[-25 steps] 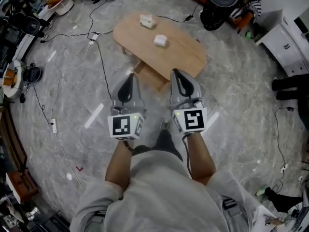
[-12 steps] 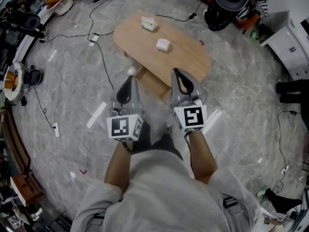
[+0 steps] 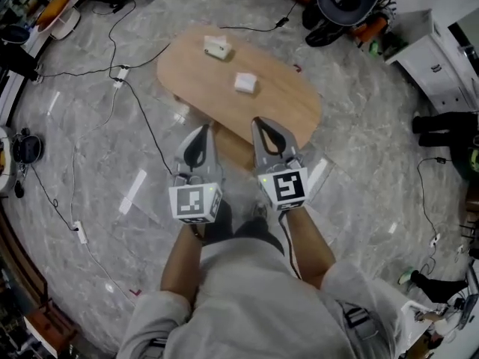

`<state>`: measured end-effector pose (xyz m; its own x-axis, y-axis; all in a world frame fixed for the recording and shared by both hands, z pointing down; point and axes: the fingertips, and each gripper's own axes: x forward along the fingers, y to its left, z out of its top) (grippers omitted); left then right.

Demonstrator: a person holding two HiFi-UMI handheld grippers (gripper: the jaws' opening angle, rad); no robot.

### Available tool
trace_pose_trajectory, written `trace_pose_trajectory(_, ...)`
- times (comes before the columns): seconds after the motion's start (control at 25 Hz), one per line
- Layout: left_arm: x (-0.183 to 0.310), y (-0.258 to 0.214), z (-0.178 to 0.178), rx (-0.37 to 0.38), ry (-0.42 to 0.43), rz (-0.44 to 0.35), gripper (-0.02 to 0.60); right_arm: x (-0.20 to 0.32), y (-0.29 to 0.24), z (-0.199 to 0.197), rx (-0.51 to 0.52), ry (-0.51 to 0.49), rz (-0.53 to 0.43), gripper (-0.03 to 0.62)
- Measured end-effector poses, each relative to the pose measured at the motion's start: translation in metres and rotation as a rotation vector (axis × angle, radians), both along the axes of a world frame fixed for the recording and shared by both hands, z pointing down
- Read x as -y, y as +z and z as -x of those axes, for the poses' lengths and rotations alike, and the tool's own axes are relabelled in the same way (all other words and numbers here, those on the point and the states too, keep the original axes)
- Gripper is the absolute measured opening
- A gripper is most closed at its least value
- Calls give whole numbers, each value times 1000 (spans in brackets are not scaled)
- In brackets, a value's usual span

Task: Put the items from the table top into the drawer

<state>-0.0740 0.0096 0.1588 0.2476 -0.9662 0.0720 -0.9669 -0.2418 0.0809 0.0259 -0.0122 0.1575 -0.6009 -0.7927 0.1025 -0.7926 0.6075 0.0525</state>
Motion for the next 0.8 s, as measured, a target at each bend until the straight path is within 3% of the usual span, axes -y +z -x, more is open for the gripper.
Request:
trace_pose_trajectory(0.16,34,26,27,-8,71,29,17,31,27,36,-33,35,55,6)
trace_pose_trajectory(0.36,68,65,36,-12,174,57,17,57,69,51,-102,96,108,6)
trace_pose_trajectory(0.64,95,134,31,-54,203,160,17,81,144,41,-209,116,190,6)
trace_pose_trajectory(0.8,104,178,38,-39,205,207,18,98,188,39,-256,111,217,6)
